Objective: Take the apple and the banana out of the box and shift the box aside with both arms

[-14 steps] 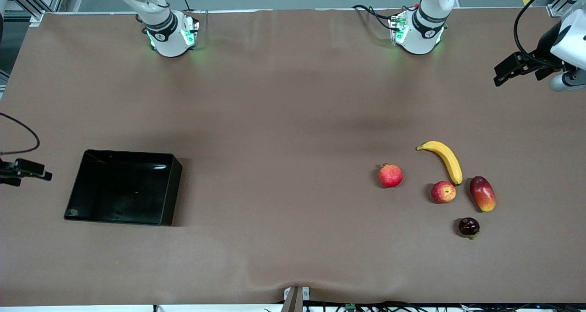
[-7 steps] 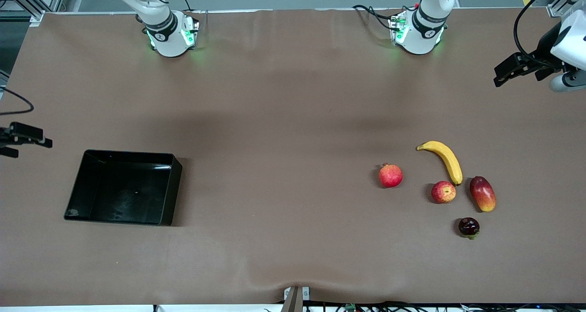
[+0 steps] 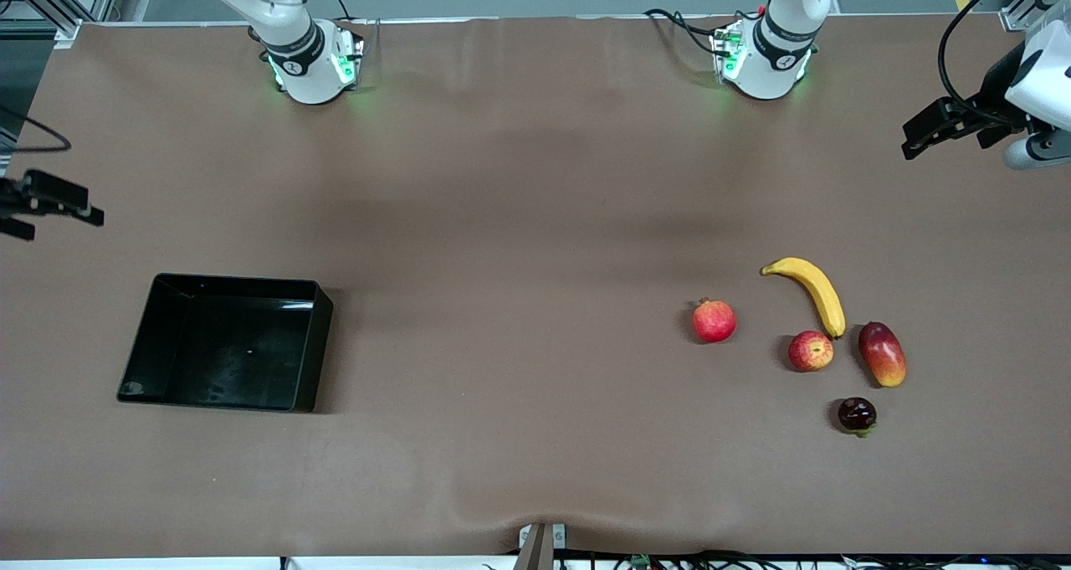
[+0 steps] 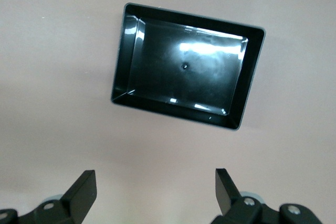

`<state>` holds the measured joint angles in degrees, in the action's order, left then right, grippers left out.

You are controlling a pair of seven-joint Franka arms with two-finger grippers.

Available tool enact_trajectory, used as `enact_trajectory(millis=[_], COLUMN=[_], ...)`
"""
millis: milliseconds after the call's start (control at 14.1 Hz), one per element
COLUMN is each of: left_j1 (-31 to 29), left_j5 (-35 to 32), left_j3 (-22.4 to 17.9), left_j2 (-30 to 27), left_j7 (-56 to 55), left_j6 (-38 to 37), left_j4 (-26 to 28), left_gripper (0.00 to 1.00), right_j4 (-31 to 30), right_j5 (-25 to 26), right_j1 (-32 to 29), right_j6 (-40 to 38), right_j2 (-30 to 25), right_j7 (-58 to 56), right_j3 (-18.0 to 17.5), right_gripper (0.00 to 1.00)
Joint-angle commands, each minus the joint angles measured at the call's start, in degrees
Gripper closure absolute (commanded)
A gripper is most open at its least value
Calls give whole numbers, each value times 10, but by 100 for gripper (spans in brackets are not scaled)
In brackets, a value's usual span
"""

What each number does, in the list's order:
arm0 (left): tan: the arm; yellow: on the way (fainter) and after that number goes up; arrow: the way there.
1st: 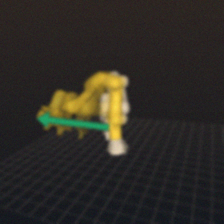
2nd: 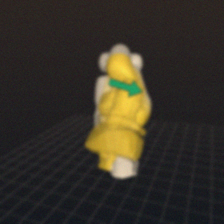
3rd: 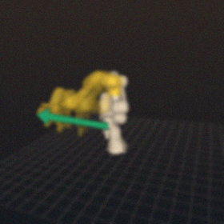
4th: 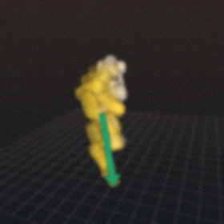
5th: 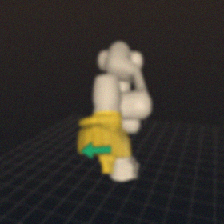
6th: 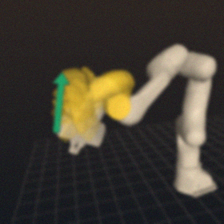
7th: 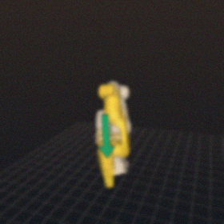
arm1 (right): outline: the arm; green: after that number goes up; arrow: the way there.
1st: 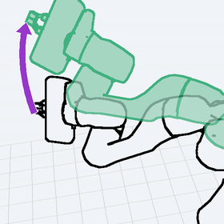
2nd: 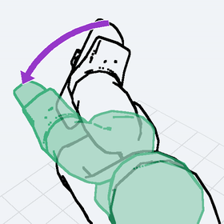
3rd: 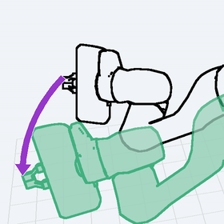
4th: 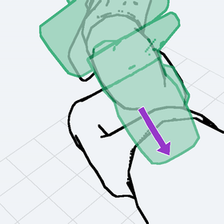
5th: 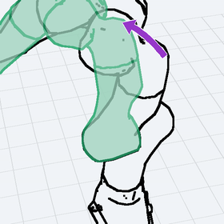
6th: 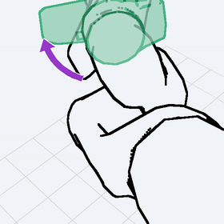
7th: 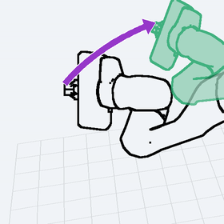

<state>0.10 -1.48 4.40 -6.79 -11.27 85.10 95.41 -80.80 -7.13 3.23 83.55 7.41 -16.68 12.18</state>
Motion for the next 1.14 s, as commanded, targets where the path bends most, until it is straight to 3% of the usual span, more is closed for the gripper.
enact_trajectory(millis=[0, 285, 711, 1067], left_j1=[-2, -2, -12, -12], left_j5=[10, 10, 8, 3], left_j3=[0, 1, -2, -2], left_j2=[-3, -4, -5, 2], left_j7=[-2, -2, 11, 9], left_j6=[-8, -8, -9, -8], left_j4=[0, 0, -7, -28], left_gripper=[0, 0, 0, 0], right_j4=[-27, -23, -24, -31], right_j5=[14, 15, 55, 58], right_j1=[-18, -31, -38, -44], right_j6=[-18, -60, -59, -41], right_j2=[-42, -68, -71, -71], right_j7=[39, 113, 108, 109], right_j3=[-49, -95, -98, -104], right_gripper=[0, 0, 0, 0])
